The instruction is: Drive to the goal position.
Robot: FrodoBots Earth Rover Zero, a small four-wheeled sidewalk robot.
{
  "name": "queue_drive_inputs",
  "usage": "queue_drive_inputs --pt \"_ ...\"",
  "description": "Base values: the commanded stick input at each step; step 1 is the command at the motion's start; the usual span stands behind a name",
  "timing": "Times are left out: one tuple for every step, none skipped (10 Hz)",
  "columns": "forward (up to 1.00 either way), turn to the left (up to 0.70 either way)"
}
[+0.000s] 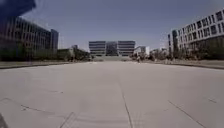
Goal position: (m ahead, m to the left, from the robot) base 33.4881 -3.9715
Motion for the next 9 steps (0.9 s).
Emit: queue_drive_inputs --pt "1.0 0.0" --pt "1.0 0.0" --pt "1.0 0.0" --pt "1.0 0.0" --pt "1.0 0.0" --pt "1.0 0.0" --pt "1.0 0.0" --pt "1.0 0.0" --pt "1.0 0.0"
